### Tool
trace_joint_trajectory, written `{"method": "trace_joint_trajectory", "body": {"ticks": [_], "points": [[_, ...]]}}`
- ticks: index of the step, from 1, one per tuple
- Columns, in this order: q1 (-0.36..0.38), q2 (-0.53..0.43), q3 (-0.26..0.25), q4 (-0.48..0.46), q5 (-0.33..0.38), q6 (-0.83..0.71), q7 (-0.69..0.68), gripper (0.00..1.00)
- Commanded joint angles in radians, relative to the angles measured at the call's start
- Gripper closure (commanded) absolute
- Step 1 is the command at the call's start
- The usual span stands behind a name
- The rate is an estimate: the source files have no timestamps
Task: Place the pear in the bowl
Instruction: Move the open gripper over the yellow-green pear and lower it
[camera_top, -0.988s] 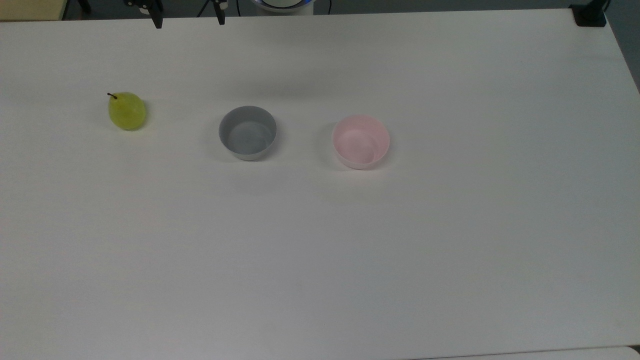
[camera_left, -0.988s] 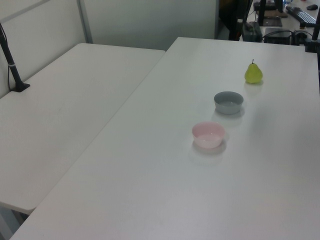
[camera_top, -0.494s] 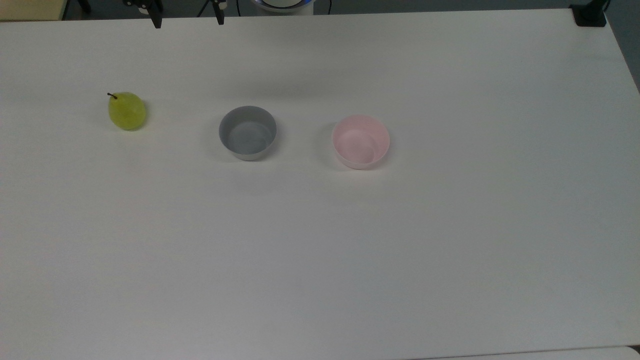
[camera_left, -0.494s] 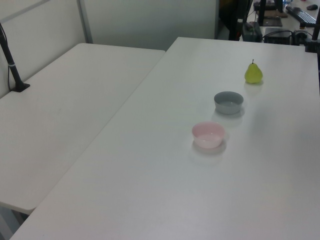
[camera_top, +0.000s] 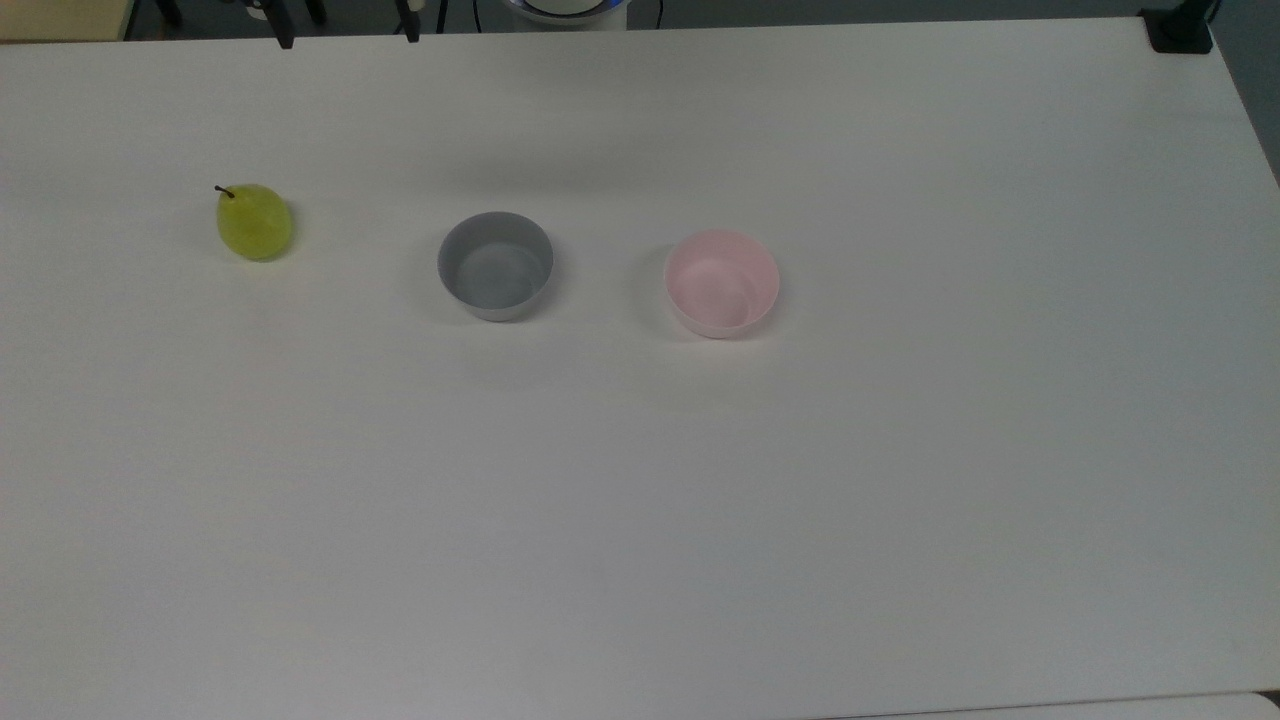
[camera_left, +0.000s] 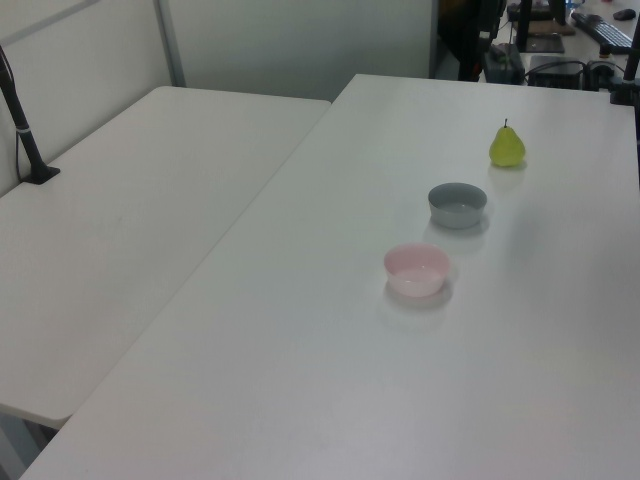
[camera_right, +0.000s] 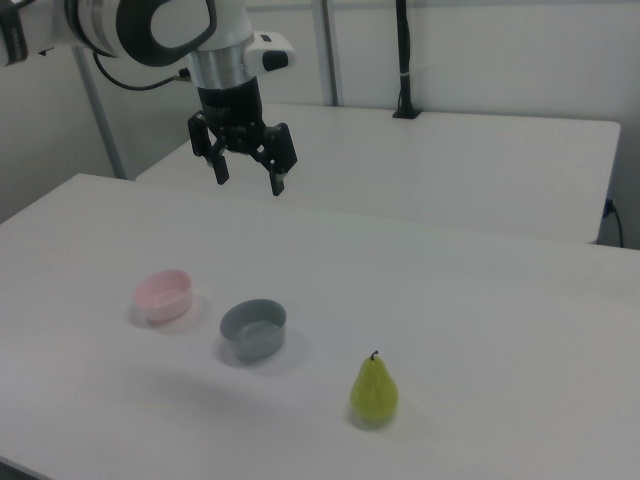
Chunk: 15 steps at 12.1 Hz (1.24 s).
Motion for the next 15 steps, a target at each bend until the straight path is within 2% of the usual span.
{"method": "trace_joint_trajectory", "body": {"ticks": [1, 2, 5, 7, 9, 12, 15], "points": [[-0.037, -0.009, -0.010, -0.005, -0.008, 0.005, -0.191, 0.00], [-0.042, 0.002, -0.010, -0.005, -0.011, 0.010, -0.234, 0.00], [-0.083, 0.045, -0.009, -0.012, -0.132, 0.025, -0.292, 0.00], [-0.135, 0.066, -0.009, -0.049, -0.132, 0.075, -0.305, 0.00], [-0.171, 0.068, -0.009, -0.147, -0.134, 0.201, -0.348, 0.00], [-0.215, 0.071, -0.009, -0.287, -0.123, 0.367, -0.342, 0.00], [-0.228, 0.121, -0.009, -0.327, -0.122, 0.419, -0.336, 0.00]]}}
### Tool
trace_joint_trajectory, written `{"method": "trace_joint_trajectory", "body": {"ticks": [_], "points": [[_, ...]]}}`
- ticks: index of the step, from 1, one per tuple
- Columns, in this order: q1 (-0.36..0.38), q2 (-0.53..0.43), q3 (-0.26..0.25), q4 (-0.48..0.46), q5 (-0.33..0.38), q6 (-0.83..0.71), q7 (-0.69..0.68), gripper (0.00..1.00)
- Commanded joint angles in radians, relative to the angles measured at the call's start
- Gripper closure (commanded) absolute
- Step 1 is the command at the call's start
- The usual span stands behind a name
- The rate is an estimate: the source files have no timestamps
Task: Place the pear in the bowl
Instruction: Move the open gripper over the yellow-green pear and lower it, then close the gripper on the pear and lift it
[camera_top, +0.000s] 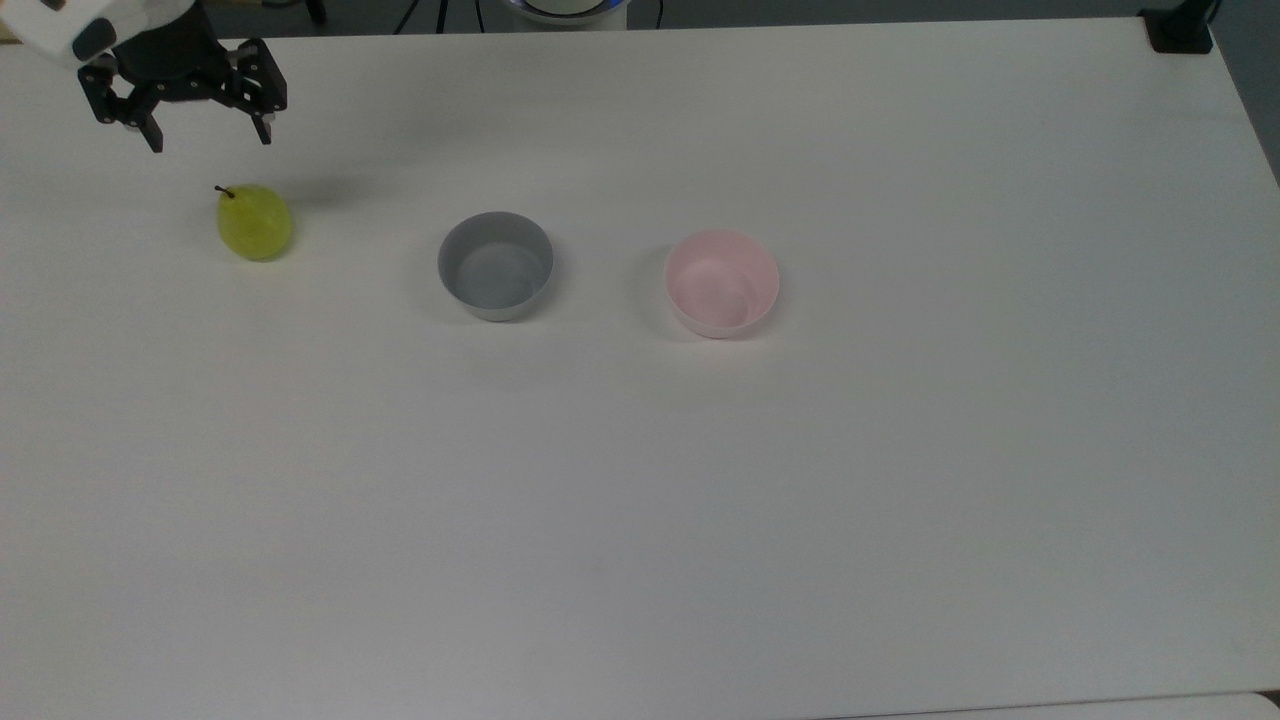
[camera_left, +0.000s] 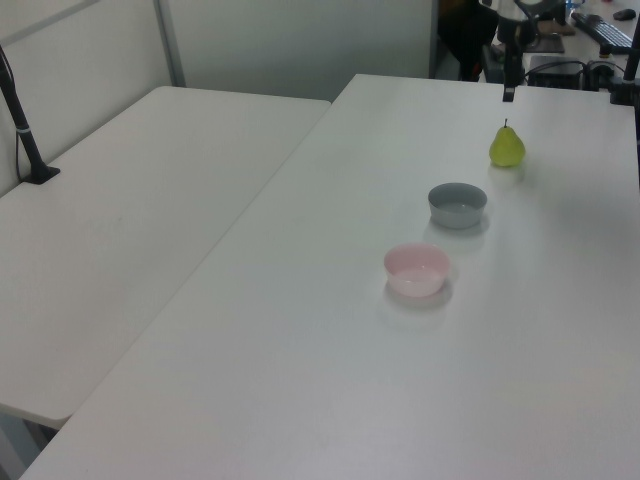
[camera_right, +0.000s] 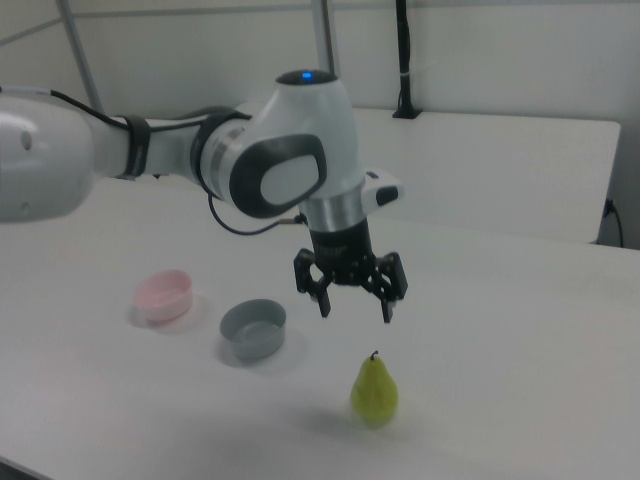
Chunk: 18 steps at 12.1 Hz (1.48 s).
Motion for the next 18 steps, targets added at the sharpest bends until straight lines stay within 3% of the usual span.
{"method": "trace_joint_trajectory", "body": {"ticks": [1, 4, 13, 16, 18], "points": [[-0.005, 0.037, 0.000, -0.061, 0.002, 0.073, -0.008, 0.00], [-0.009, 0.084, 0.000, -0.092, 0.002, 0.162, 0.000, 0.00], [-0.025, 0.149, -0.002, -0.090, -0.038, 0.168, -0.005, 0.00], [-0.026, 0.160, -0.002, -0.096, -0.039, 0.191, -0.005, 0.21], [-0.032, 0.160, 0.000, -0.107, -0.039, 0.226, -0.014, 0.66]]}}
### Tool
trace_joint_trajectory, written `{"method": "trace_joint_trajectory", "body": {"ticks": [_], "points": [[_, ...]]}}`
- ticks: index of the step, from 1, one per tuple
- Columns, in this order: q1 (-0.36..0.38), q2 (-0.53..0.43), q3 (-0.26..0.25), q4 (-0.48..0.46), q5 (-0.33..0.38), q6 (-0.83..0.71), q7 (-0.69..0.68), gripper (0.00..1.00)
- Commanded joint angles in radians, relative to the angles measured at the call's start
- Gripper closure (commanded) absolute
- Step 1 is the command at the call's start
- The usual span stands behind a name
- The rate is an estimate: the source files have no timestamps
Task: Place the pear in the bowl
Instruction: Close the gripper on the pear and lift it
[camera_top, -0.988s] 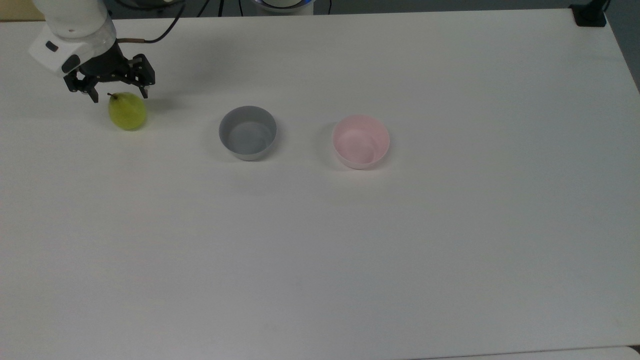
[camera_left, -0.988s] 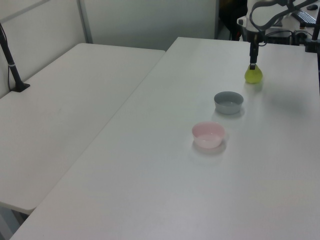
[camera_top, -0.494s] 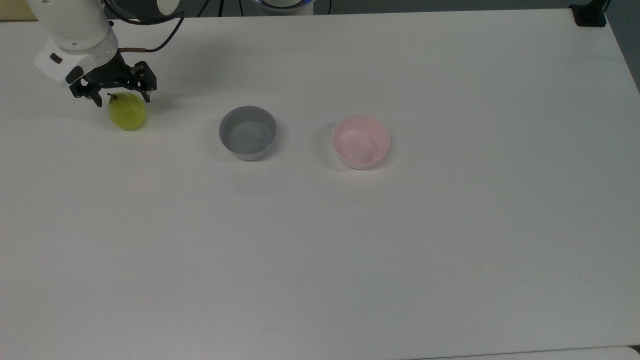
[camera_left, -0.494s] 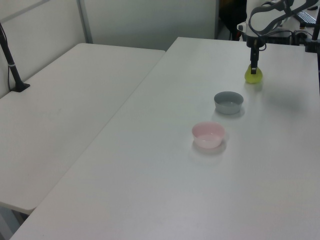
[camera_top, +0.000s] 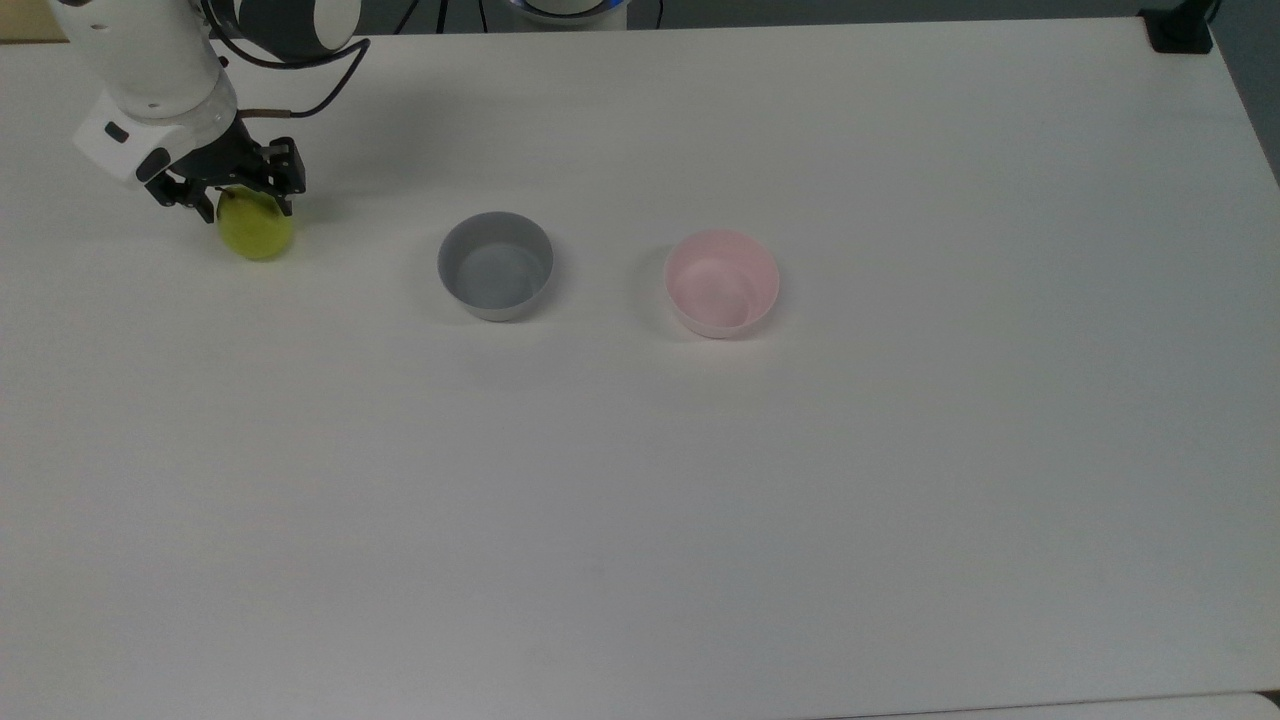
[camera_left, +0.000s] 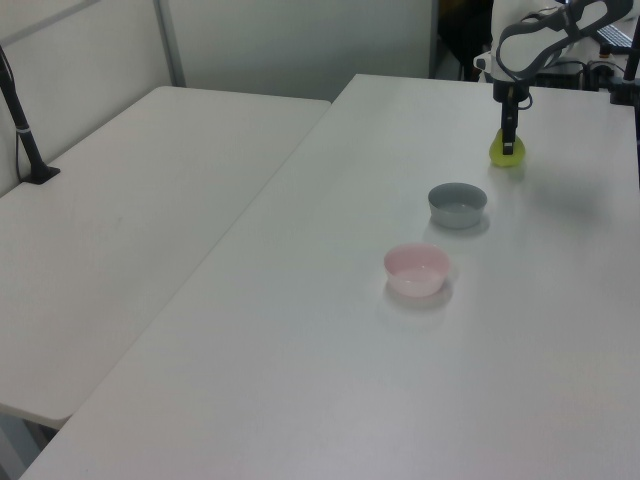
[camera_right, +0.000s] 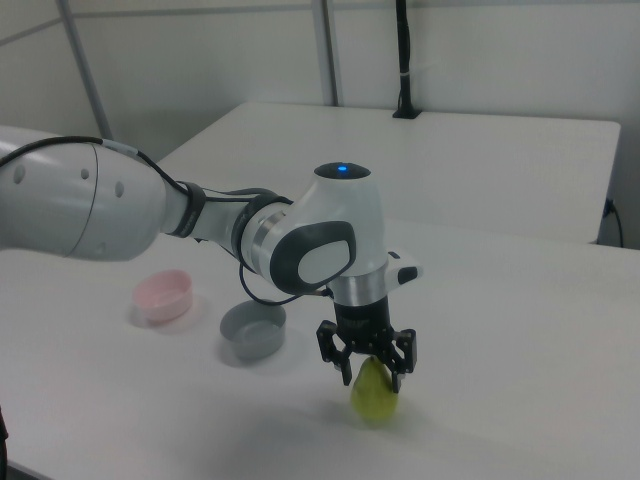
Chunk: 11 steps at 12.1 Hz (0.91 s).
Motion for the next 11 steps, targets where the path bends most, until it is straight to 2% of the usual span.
{"method": "trace_joint_trajectory", "body": {"ticks": [1, 3, 8, 9, 11], "points": [[-0.008, -0.015, 0.000, -0.032, -0.019, 0.057, -0.016, 0.74], [-0.008, -0.025, 0.000, -0.032, -0.019, 0.045, -0.045, 0.82], [-0.002, -0.104, 0.008, -0.006, -0.019, -0.030, -0.037, 0.82], [0.006, -0.114, 0.014, 0.031, -0.019, -0.076, -0.030, 0.82], [0.012, -0.120, 0.032, 0.172, -0.014, -0.252, -0.025, 0.82]]}}
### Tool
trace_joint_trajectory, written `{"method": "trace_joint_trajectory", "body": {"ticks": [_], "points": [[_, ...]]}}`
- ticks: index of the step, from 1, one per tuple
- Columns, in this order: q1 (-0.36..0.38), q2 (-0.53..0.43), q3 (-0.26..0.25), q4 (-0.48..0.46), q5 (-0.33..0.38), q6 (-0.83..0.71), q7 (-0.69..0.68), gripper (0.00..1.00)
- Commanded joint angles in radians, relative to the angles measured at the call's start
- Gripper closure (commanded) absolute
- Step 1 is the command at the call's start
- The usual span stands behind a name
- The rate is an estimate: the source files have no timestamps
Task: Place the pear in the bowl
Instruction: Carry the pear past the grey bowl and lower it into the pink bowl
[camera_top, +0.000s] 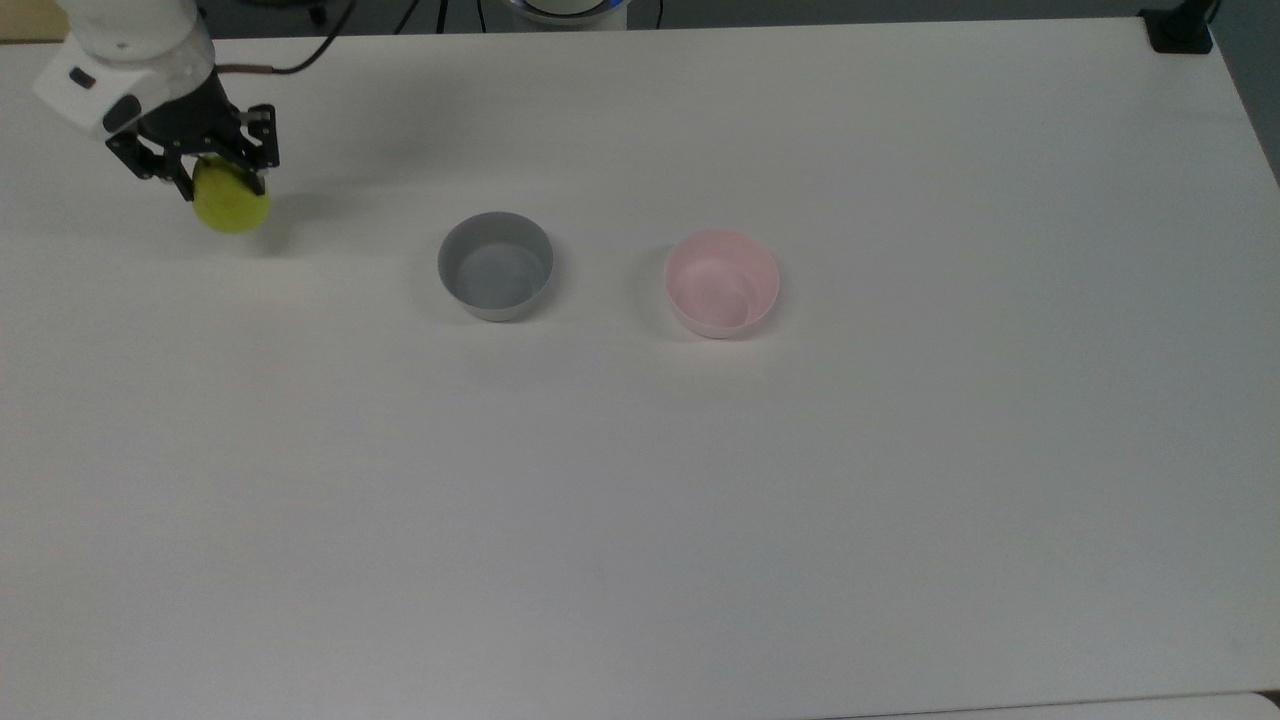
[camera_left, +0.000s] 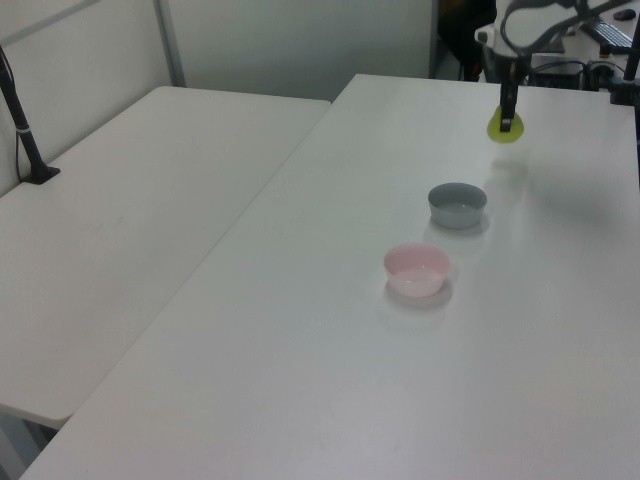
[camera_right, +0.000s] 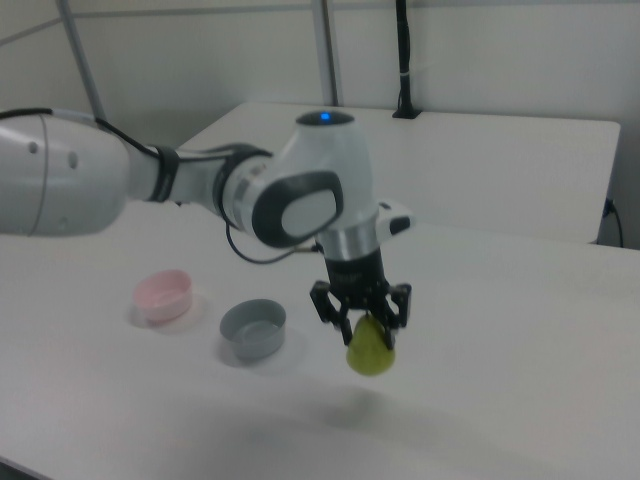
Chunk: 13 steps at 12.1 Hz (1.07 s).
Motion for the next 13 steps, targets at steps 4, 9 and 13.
{"method": "trace_joint_trajectory", "body": {"ticks": [4, 9, 13], "points": [[0.011, -0.075, 0.094, 0.266, 0.019, -0.348, 0.061, 0.82], [0.072, -0.130, 0.160, 0.267, 0.108, -0.342, 0.222, 0.82], [0.201, -0.127, 0.160, 0.267, 0.114, -0.337, 0.356, 0.82]]}}
